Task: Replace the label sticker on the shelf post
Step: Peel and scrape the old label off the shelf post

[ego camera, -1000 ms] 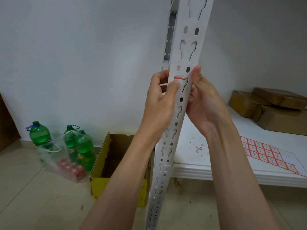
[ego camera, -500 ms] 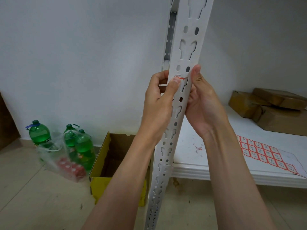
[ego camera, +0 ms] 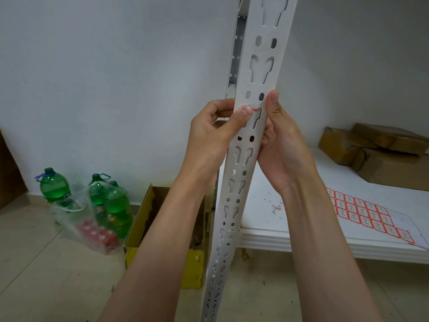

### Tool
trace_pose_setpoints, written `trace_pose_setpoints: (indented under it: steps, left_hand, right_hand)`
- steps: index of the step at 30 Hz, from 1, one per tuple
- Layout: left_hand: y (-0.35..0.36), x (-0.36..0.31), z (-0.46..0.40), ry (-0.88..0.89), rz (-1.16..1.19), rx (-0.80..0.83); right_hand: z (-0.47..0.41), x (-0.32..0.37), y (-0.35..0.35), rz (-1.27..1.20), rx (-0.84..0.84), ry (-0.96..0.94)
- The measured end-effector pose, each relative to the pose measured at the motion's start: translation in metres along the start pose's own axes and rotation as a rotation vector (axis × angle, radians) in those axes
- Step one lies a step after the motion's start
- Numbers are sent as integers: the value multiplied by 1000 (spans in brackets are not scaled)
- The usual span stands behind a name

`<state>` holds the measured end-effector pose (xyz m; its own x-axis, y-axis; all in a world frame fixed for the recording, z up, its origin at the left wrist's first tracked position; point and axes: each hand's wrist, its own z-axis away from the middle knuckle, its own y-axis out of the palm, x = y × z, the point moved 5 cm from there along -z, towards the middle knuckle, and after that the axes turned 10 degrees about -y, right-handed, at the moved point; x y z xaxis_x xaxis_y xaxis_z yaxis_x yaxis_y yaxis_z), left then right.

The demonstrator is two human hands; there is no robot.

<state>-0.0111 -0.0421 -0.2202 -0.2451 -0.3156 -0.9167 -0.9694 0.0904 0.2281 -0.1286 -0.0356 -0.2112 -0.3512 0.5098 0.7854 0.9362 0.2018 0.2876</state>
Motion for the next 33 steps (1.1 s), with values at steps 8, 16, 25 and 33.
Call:
trace_pose_setpoints:
  steps: [8, 16, 25, 33]
  left_hand:
    - [2, -6, 0, 16, -113, -27]
    - [-4, -10, 11, -126, 14, 25]
    - [-3, -11, 12, -150, 24, 1]
    - [0, -12, 13, -146, 51, 3]
  right_hand:
    - [5, 10, -1, 166, -163, -202]
    - [26, 22, -2, 891, -429, -948]
    - [29, 22, 13, 1114, -436, -1048]
    - [26, 30, 17, 1181, -398, -1088]
